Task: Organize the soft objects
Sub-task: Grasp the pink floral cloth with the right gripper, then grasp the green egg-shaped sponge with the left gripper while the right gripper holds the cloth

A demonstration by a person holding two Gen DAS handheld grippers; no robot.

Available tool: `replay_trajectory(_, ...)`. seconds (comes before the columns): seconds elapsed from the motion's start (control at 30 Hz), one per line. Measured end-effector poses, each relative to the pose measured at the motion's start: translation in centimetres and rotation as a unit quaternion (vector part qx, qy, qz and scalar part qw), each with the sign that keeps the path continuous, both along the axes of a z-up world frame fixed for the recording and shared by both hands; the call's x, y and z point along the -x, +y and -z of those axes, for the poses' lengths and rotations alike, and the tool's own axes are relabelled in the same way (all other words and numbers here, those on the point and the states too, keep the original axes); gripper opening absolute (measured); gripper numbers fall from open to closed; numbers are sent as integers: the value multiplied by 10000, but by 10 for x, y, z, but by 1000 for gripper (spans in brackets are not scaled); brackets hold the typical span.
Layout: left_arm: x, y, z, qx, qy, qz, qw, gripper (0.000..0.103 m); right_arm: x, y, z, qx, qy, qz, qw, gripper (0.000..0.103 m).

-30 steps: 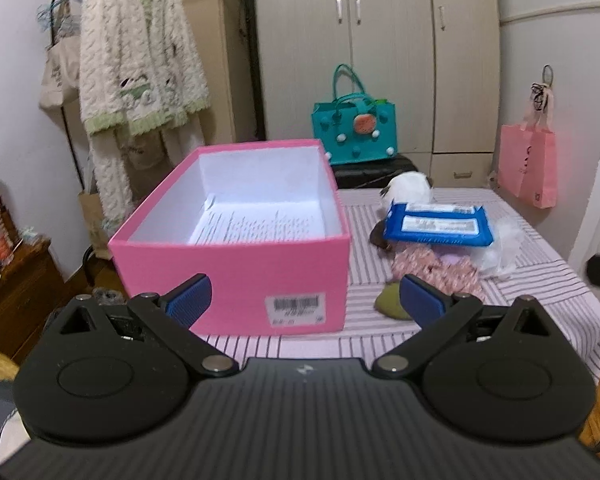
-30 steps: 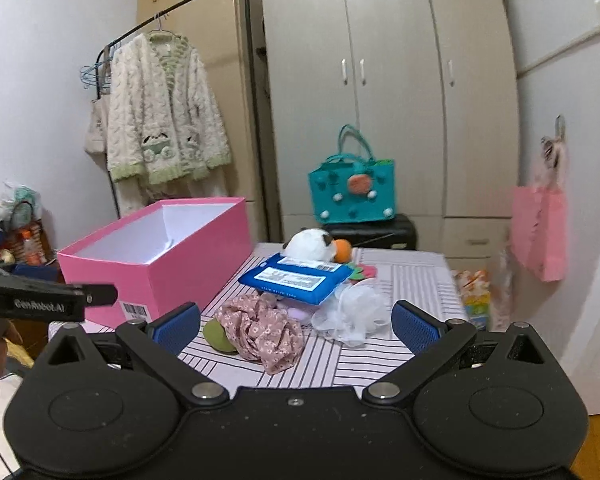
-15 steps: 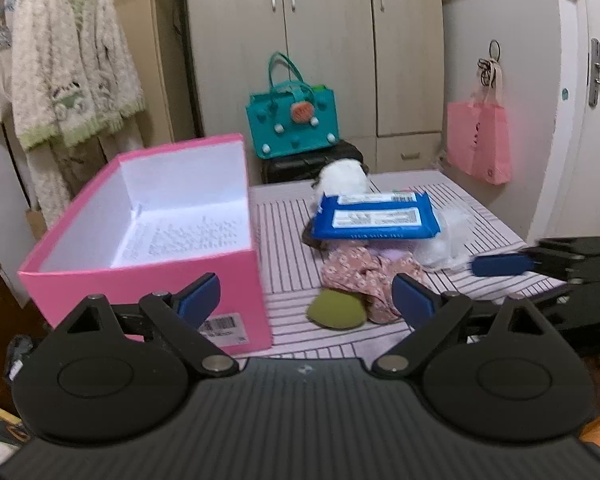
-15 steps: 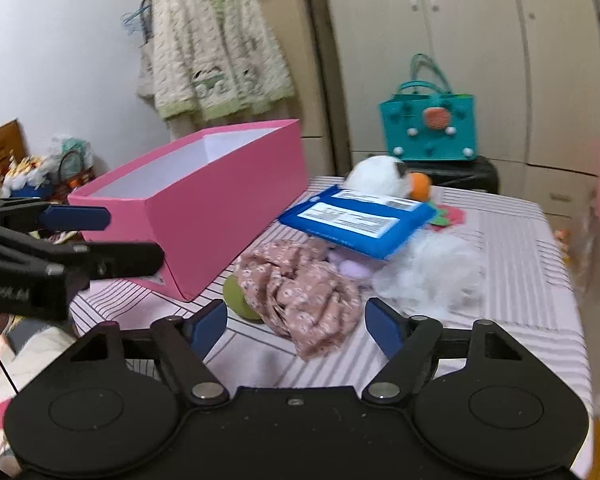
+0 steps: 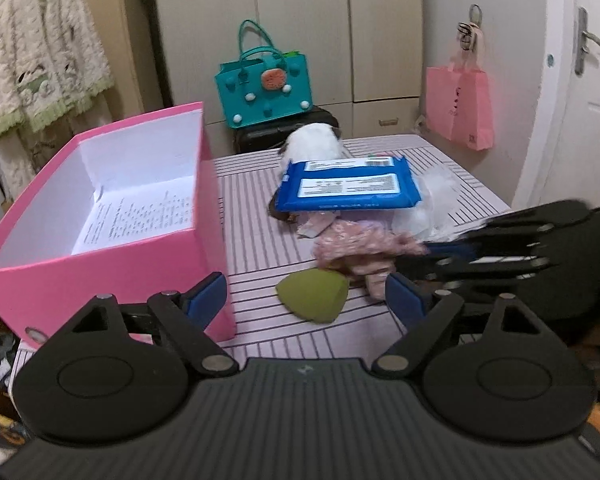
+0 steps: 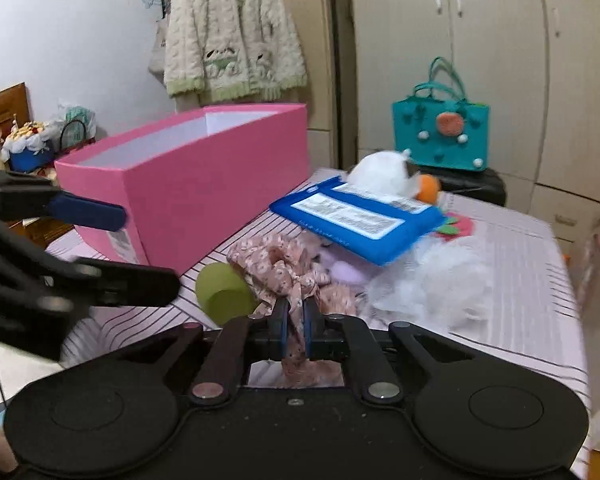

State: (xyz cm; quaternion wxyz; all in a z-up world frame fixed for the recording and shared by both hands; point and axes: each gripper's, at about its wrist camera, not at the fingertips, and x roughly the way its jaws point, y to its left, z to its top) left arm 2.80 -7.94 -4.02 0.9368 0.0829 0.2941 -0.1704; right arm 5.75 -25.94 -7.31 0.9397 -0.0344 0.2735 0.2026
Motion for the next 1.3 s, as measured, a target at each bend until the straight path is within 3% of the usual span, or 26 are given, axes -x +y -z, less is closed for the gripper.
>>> replay_trajectory(0.2, -8, -21, 9, -200, 4, 281, 9994, 86, 16, -25, -7, 226, 218, 423, 9986, 8)
replay_trajectory(0.4, -19, -39, 28, -583, 85, 172, 9981, 72, 8, -34, 4, 276, 434, 570, 9970, 11)
replay_trajectory(0.5, -28, -38, 35, -635, 232, 29, 9977, 68, 6, -35, 5, 187, 411, 530, 9976, 18)
replay_trajectory(0.63, -33, -34, 41, -678, 296, -144, 9972, 68, 7, -37, 4, -35, 372, 523, 9979, 52)
replay_trajectory(0.7, -35, -33, 43, -665, 289, -216, 9971, 68, 5, -39, 5, -207, 426, 581, 9972, 61)
replay_trajectory(0.87, -39, -34, 52, -633, 387, -213, 9970, 65, -6, -34, 19, -373, 693, 665, 9947, 68)
replay_trajectory(1.0, -39, -30, 51, -551, 344, -344, 9973, 46, -10, -30, 25, -434, 583, 768, 9944, 72)
replay_trajectory(1.17, -39, -23, 50, -375, 419, -428, 9975, 43, -9, -29, 26, -628, 529, 989, 9917, 68)
replay_trajectory(1.23, -39, -20, 50, -327, 447, -420, 9976, 43, -7, -30, 26, -633, 533, 1095, 9905, 38)
replay_trajectory(1.3, -38, -19, 48, -294, 500, -381, 9976, 43, -5, -32, 26, -714, 590, 1110, 9895, 27)
